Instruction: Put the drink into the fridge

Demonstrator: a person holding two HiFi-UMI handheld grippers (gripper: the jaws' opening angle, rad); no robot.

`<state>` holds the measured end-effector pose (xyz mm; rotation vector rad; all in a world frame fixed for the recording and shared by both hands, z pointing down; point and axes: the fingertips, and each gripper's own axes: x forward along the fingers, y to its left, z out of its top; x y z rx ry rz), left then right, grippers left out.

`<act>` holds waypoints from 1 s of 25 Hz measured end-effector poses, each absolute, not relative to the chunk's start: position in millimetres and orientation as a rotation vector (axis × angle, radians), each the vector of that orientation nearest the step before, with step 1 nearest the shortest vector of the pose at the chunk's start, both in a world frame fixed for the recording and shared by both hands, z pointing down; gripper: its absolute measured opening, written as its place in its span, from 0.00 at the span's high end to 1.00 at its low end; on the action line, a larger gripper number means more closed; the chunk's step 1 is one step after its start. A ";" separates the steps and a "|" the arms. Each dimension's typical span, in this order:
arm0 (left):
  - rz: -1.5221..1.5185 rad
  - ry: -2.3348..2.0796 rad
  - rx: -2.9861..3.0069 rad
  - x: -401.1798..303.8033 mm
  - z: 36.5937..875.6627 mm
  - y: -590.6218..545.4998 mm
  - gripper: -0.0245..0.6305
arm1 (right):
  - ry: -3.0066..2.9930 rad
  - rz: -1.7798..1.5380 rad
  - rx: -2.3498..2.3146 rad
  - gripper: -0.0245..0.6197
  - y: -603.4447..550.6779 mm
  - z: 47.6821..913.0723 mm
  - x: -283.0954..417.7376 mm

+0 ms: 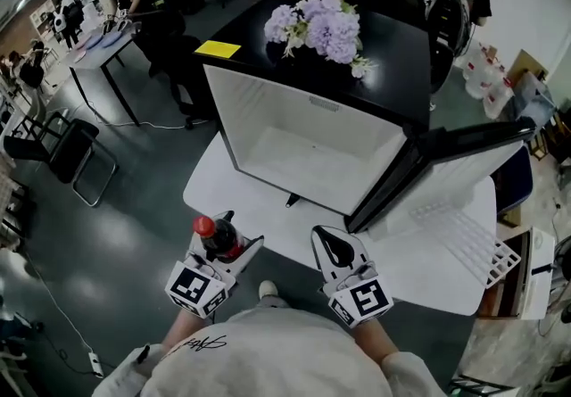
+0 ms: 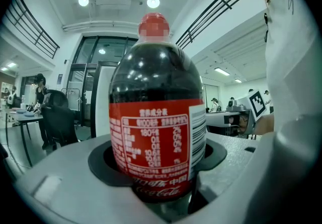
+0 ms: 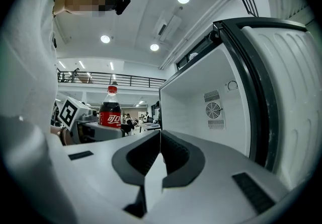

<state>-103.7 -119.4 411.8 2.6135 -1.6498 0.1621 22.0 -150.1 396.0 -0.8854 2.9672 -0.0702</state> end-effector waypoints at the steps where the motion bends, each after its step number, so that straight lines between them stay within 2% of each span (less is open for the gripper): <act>1: 0.164 -1.643 2.621 -105.9 410.1 -122.7 0.48 | 2.966 -0.069 -0.891 0.94 -152.8 395.3 19.3; 25: 0.181 -1.463 2.741 -151.7 413.5 -185.6 0.48 | 2.893 -0.066 -1.073 0.94 -202.8 399.6 -28.7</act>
